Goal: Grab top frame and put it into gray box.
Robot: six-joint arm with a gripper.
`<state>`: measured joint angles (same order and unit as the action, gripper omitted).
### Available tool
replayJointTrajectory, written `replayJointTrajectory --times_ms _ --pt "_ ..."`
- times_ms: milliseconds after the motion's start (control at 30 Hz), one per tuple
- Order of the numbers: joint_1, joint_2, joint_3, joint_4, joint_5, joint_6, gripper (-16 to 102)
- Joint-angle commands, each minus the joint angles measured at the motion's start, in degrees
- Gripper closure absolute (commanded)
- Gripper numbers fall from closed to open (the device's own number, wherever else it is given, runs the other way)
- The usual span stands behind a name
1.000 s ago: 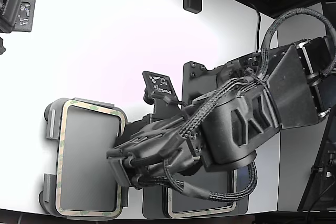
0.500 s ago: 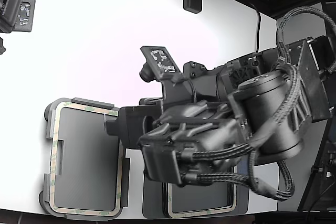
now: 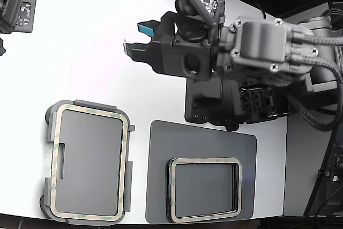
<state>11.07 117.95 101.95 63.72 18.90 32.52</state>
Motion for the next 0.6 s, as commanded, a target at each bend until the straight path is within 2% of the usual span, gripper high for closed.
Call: replayJointTrajectory --times_ms 0,233,333,500,567 --pt "-5.19 11.69 10.99 -5.89 -4.83 -20.13 -14" --pt "-10.72 27.77 28.83 -8.17 -10.46 -24.7 -14" --pt "-11.51 35.95 37.35 -9.84 -10.81 -24.52 -14" --pt "-11.43 47.46 47.46 -8.61 -11.87 -25.58 -14" --pt "-11.43 49.39 48.69 -8.61 -11.51 -25.22 -14"
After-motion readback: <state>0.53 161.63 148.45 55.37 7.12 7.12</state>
